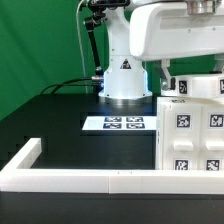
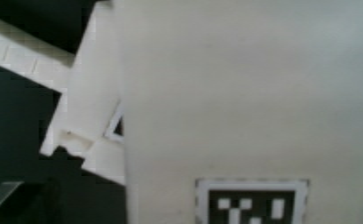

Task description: Assemble cabinet

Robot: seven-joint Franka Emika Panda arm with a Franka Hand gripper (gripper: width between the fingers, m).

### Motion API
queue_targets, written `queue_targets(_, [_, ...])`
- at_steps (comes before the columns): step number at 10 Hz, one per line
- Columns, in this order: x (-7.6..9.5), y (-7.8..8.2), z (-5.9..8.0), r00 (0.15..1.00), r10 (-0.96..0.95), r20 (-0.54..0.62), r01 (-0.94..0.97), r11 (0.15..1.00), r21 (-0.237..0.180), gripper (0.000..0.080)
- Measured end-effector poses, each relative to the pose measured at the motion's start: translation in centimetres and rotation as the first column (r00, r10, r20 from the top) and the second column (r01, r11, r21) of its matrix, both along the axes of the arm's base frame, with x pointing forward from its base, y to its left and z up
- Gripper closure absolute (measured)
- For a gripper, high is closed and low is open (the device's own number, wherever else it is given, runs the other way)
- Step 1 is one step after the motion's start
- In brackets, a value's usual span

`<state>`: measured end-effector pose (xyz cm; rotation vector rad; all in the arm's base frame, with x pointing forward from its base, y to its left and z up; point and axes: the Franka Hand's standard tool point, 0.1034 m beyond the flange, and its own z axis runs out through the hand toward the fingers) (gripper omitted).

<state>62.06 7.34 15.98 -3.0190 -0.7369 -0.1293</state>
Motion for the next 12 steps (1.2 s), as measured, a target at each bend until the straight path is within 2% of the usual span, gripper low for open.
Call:
queue_targets(5, [-1.2,1.1,-0.7,0.999,-0.041,-0.032,0.041,0.999,0.001,0.0002])
queue_targets(8, [-1.1,1.2,-0.7,0.999,-0.040,-0.034,0.040,0.999,0.001,0.0002])
queue_targets(10, [-1.0,1.3,-0.7,0.998,-0.048,-0.034,0.049,0.999,0.001,0.0259])
queue_targets(12, [-1.0,1.1,-0.8,0.998,-0.051,-0.035,0.051,0.999,0.000,0.0259])
